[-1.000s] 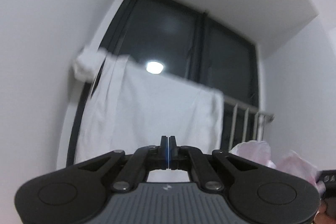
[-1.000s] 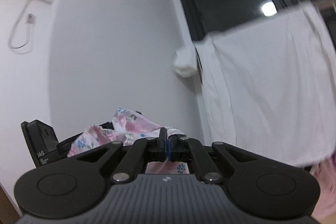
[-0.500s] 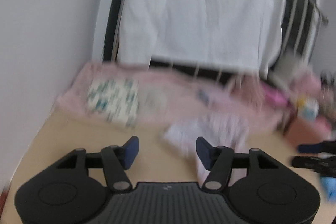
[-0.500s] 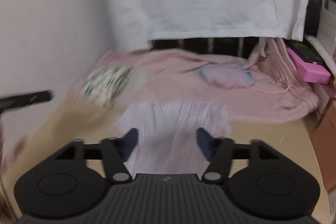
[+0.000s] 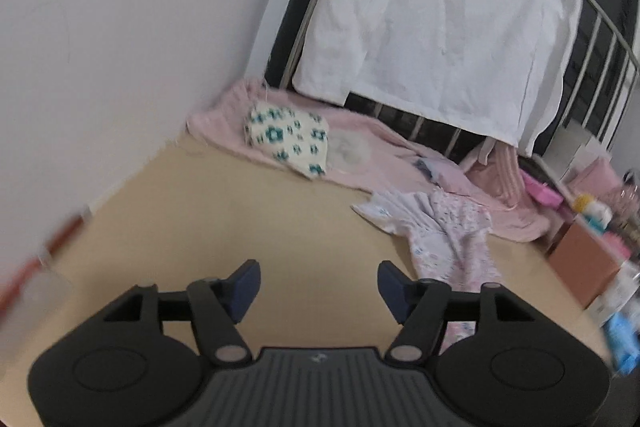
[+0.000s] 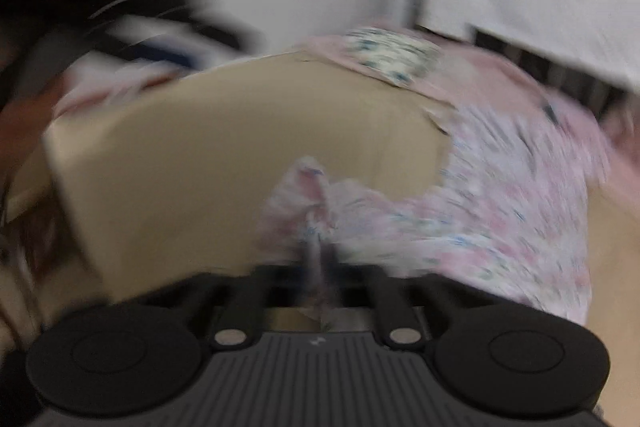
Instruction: Fold clothes
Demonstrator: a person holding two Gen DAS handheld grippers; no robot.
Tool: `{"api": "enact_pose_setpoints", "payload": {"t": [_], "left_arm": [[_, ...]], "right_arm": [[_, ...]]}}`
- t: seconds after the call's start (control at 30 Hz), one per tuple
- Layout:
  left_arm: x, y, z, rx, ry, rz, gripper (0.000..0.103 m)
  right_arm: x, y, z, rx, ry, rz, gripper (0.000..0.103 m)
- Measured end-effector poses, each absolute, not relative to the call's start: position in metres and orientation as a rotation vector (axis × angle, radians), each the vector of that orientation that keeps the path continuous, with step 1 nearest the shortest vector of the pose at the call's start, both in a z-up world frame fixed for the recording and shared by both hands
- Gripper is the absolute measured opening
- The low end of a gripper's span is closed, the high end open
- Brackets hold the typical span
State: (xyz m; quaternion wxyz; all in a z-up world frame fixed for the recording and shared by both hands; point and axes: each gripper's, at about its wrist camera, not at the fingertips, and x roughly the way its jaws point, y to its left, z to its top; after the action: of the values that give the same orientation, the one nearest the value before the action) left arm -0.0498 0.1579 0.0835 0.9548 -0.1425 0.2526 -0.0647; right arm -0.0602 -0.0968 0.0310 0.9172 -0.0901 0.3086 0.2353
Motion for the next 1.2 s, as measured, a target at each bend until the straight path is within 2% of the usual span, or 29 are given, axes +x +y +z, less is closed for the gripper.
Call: {"api": "enact_pose_setpoints", "payload": {"t": [0.17, 0.23, 0.27, 0.37, 0.47, 0.57, 0.63, 0.67, 0.7, 0.77, 0.83, 0.9, 0.93, 1.07, 1.13, 1.17, 1.2], "left_arm": [[-0.027, 0.136, 0.08, -0.267, 0.541, -0.203, 0.07], [-0.002, 0.112, 0.074, -0.275, 0.564, -0.23, 0.077], [0.014, 0.098, 0.071, -0.269, 0.585, -0.242, 0.079], [0.065, 0.053, 0.059, -0.246, 0.654, -0.283, 0.08], [0.119, 0.017, 0.042, -0.226, 0.741, -0.269, 0.08], [0.163, -0.005, 0.025, -0.223, 0.798, -0.208, 0.076], [0.172, -0.006, 0.02, -0.236, 0.803, -0.167, 0.072], [0.171, -0.003, 0.02, -0.241, 0.798, -0.162, 0.064], [0.169, 0.0, 0.02, -0.247, 0.792, -0.157, 0.04], [0.165, 0.006, 0.019, -0.257, 0.782, -0.147, 0.001], [0.162, 0.012, 0.018, -0.267, 0.771, -0.138, 0.001], [0.158, 0.017, 0.018, -0.278, 0.76, -0.128, 0.001], [0.146, 0.028, 0.02, -0.283, 0.746, -0.109, 0.001], [0.063, 0.074, 0.022, -0.268, 0.752, -0.034, 0.001], [-0.005, 0.099, 0.018, -0.32, 0.751, -0.024, 0.001], [-0.034, 0.105, 0.016, -0.335, 0.761, -0.011, 0.002], [-0.065, 0.111, 0.015, -0.351, 0.768, -0.009, 0.009]], "right_arm": [[-0.057, -0.242, 0.078, 0.214, 0.451, 0.053, 0.001], [-0.05, -0.305, 0.076, 0.343, 0.476, -0.128, 0.013], [-0.045, -0.331, 0.071, 0.385, 0.524, -0.219, 0.038], [-0.067, -0.345, 0.07, 0.368, 0.515, -0.298, 0.043], [-0.095, -0.327, 0.072, 0.308, 0.459, -0.221, 0.062], [-0.112, -0.268, 0.066, 0.176, 0.495, 0.029, 0.068], [-0.115, -0.229, 0.054, 0.077, 0.545, 0.12, 0.068], [-0.113, -0.215, 0.046, 0.036, 0.556, 0.145, 0.064], [-0.109, -0.205, 0.038, 0.007, 0.571, 0.155, 0.056], [-0.093, -0.198, 0.025, -0.023, 0.61, 0.14, 0.042], [-0.081, -0.201, 0.015, 0.005, 0.647, 0.115, 0.033], [-0.078, -0.217, 0.01, 0.072, 0.665, 0.098, 0.018], [-0.076, -0.225, 0.008, 0.093, 0.673, 0.089, 0.016], [-0.076, -0.256, 0.008, 0.094, 0.682, -0.011, 0.015], [-0.073, -0.275, 0.008, 0.114, 0.684, -0.067, 0.015], [-0.07, -0.285, 0.008, 0.129, 0.685, -0.091, 0.015], [-0.067, -0.294, 0.009, 0.145, 0.685, -0.115, 0.016]]}}
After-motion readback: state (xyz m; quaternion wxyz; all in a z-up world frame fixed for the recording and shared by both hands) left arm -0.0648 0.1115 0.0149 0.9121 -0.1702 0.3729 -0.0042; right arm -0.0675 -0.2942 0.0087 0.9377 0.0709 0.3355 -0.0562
